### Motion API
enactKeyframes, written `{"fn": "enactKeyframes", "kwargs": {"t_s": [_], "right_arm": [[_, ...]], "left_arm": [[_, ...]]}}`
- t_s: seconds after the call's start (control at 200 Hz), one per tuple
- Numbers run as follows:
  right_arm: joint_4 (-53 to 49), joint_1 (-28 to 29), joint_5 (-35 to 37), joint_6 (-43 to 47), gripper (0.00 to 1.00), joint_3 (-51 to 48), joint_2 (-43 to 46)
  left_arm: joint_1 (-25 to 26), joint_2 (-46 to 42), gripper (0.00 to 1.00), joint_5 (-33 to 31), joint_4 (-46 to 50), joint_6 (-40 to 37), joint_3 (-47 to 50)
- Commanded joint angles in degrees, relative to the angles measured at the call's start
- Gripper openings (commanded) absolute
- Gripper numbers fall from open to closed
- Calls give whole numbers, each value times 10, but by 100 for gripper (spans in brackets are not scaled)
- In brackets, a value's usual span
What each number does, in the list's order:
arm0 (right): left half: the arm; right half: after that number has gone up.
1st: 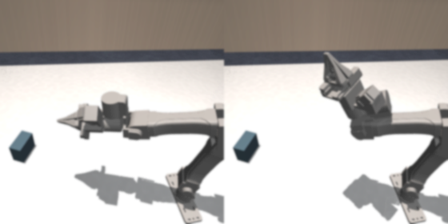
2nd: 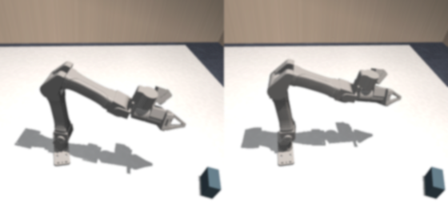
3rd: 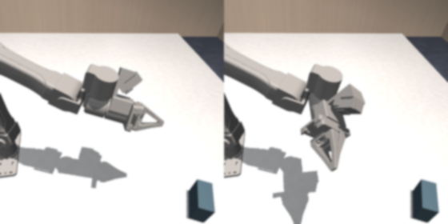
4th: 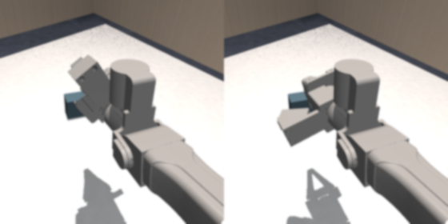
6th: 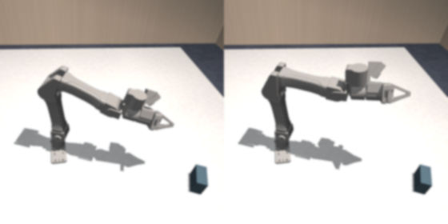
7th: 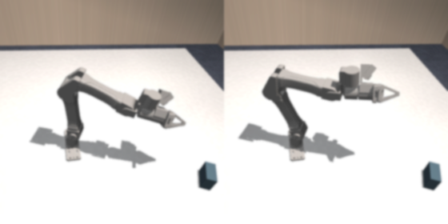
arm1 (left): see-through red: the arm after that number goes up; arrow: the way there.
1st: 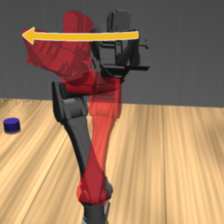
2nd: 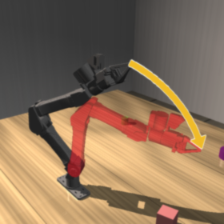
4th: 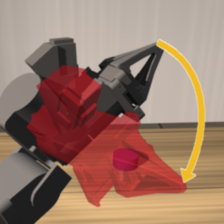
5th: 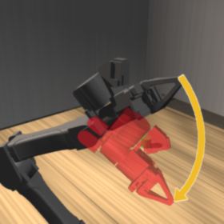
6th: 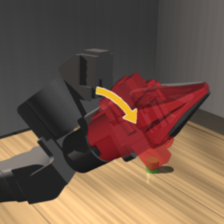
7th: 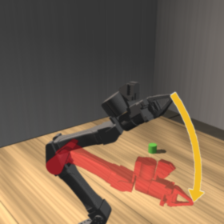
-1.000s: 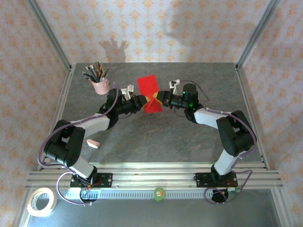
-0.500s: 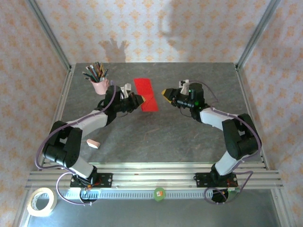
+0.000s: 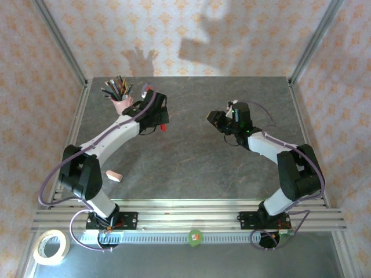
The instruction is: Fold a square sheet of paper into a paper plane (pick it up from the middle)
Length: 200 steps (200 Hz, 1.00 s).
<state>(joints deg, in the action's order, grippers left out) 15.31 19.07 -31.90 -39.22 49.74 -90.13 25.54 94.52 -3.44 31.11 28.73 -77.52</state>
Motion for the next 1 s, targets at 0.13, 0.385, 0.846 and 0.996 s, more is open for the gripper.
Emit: {"fn": "enactKeyframes", "kwargs": {"t_s": [0.13, 0.385, 0.846, 0.996], "right_arm": [[-31, -6, 64, 2, 34, 10, 18], [0, -16, 85, -41, 34, -43, 30], [28, -17, 28, -49, 33, -53, 1], [26, 0, 8, -41, 33, -32, -17]], "left_arm": [[89, 148, 8, -312, 231, -17, -134], [136, 259, 10, -222, 204, -15, -197], [100, 192, 40, 176, -48, 45, -65], [61, 110, 49, 257, -130, 92, 0]]}}
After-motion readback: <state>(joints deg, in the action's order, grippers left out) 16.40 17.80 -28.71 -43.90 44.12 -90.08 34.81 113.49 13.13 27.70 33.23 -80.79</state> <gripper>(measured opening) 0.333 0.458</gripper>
